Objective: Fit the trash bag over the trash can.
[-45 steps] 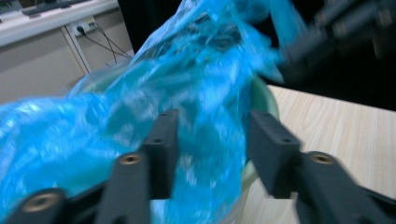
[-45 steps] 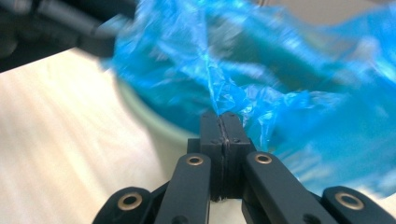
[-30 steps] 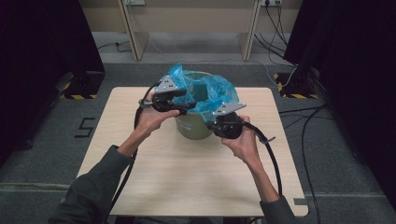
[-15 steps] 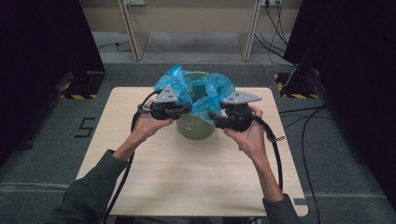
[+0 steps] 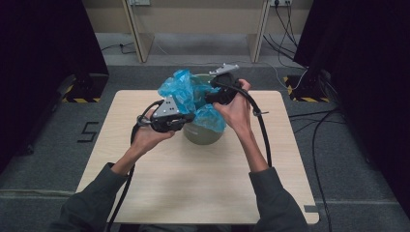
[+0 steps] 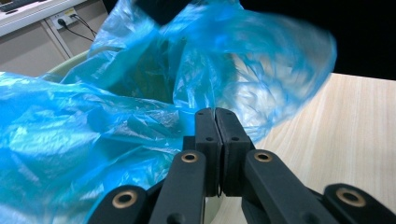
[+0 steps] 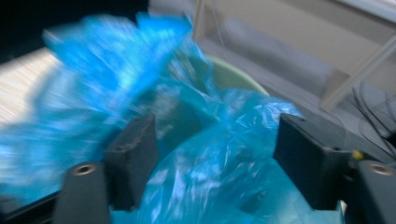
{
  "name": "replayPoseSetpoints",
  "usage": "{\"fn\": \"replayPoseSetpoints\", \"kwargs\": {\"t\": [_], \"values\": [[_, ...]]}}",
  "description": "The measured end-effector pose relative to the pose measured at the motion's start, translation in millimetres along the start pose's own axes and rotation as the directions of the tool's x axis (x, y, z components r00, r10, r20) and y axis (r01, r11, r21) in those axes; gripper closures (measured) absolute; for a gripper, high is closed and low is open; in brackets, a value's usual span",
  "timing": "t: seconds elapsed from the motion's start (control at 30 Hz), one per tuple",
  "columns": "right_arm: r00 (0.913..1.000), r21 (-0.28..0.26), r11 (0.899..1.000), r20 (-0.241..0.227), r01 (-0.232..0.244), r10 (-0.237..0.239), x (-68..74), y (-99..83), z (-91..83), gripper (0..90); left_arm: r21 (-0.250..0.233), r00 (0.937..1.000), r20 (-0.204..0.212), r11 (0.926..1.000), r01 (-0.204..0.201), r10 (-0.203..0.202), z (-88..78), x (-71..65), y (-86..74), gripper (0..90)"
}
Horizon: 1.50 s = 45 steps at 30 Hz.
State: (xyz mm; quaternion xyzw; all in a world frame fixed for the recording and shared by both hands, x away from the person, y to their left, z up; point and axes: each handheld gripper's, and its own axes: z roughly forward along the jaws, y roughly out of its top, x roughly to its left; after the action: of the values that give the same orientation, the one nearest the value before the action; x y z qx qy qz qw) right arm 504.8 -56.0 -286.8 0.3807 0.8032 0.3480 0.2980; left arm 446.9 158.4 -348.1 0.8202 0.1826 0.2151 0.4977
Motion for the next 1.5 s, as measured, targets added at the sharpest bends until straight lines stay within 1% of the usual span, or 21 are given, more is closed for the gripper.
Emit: {"fn": "replayPoseSetpoints", "kwargs": {"t": [0.03,0.07,0.1,0.13,0.17,0.23,0.33,0.43,0.57,0.67,0.73,0.83,0.93,1.0,1.07,1.13,1.23,1.27,1.33,1.4,1.5], "values": [[0.9999,0.017,1.0,-0.015,0.008,-0.008,-1.5,-1.0,4.2,53.0,-0.007,1.0,-0.003,1.0,0.007,-0.007,-1.5,0.3,-1.4,88.0],[0.9996,0.038,0.999,-0.013,0.026,-0.025,-3.8,-2.8,7.0,61.1,-0.007,1.0,-0.004,0.9999,0.007,-0.007,-3.3,0.7,-2.8,88.0],[0.9993,0.056,0.998,0.002,0.038,-0.038,-6.5,-4.9,8.7,68.3,-0.01,0.9999,-0.006,0.9999,0.009,-0.009,-4.8,0.9,-4.2,87.9],[0.9978,0.065,0.996,0.026,0.059,-0.061,-10.4,-7.6,8.8,74.0,-0.014,0.9999,-0.009,0.9998,0.011,-0.011,-6.3,0.8,-5.5,87.8],[0.9967,0.07,0.995,0.038,0.069,-0.072,-15.1,-10.5,7.3,78.3,-0.015,0.9999,-0.011,0.9998,0.011,-0.011,-7.8,0.8,-6.7,87.8],[0.9984,0.06,0.997,0.036,0.043,-0.045,-24.7,-17.2,1.4,84.4,-0.022,0.9998,-0.011,0.9996,0.018,-0.018,-10.0,-0.5,-9.4,87.7],[0.9987,0.046,0.998,0.037,0.033,-0.034,-36.9,-30.5,-9.3,86.4,-0.022,0.9998,-0.013,0.9996,0.017,-0.017,-12.6,-2.1,-13.5,87.6],[0.9991,0.037,0.999,0.036,0.02,-0.021,-44.4,-47.6,-16.7,86.9,-0.021,0.9997,-0.013,0.9996,0.019,-0.019,-14.0,-2.7,-17.2,87.6],[0.9993,0.04,0.999,0.032,0.015,-0.016,-49.3,-71.0,-18.3,87.3,-0.01,0.9996,-0.024,0.9999,0.011,-0.012,-15.7,-2.8,-23.1,87.6],[0.9995,0.06,0.998,0.028,0.009,-0.011,-50.3,-85.9,-11.4,87.4,-0.008,0.9993,-0.031,0.9998,0.019,-0.019,-16.2,0.3,-28.6,87.6],[0.9997,0.076,0.997,0.021,0.009,-0.011,-48.6,-94.6,-4.9,87.4,-0.005,0.9988,-0.043,0.9997,0.025,-0.025,-16.5,3.0,-33.3,87.6],[0.9999,0.096,0.995,0.012,0.004,-0.005,-46.1,-105.1,4.3,86.1,-0.01,0.9968,-0.058,0.9985,0.054,-0.054,-17.0,9.5,-40.6,87.5],[0.9995,0.123,0.992,0.025,0.015,-0.018,-46.6,-110.5,11.2,82.9,-0.012,0.9944,-0.076,0.9972,0.073,-0.074,-16.7,16.2,-46.6,87.3],[0.9996,0.133,0.991,0.022,0.013,-0.016,-46.7,-111.3,14.1,77.7,-0.011,0.9925,-0.08,0.9957,0.092,-0.093,-15.4,19.9,-50.4,85.7],[0.9992,0.136,0.991,0.039,0.002,-0.007,-46.4,-109.1,11.8,68.7,-0.009,0.991,-0.075,0.9938,0.111,-0.111,-16.1,22.6,-53.3,81.0],[0.9993,0.107,0.994,0.033,-0.021,0.017,-47.4,-106.1,4.3,60.6,-0.017,0.9895,-0.074,0.9922,0.124,-0.124,-19.8,25.2,-54.3,76.6],[0.9984,0.062,0.997,0.02,-0.053,0.052,-49.7,-101.0,-12.1,50.9,-0.046,0.9867,-0.07,0.9885,0.144,-0.147,-28.6,26.8,-51.3,63.8],[0.9984,0.046,0.998,0.021,-0.053,0.052,-49.7,-98.6,-17.9,48.7,-0.055,0.9864,-0.069,0.9878,0.146,-0.149,-31.6,26.4,-49.3,60.9],[0.9985,0.0,0.999,0.022,-0.051,0.051,-48.9,-92.4,-29.0,46.5,-0.07,0.9863,-0.072,0.9872,0.143,-0.148,-37.1,26.3,-43.7,53.9],[0.9981,-0.043,0.997,0.011,-0.06,0.06,-47.2,-85.2,-37.3,44.8,-0.096,0.9841,-0.082,0.984,0.15,-0.158,-41.6,27.8,-37.3,49.2],[0.997,-0.081,0.994,-0.008,-0.078,0.077,-42.6,-75.5,-41.8,43.1,-0.129,0.9789,-0.075,0.9753,0.179,-0.19,-43.7,33.6,-26.6,44.8]]}}
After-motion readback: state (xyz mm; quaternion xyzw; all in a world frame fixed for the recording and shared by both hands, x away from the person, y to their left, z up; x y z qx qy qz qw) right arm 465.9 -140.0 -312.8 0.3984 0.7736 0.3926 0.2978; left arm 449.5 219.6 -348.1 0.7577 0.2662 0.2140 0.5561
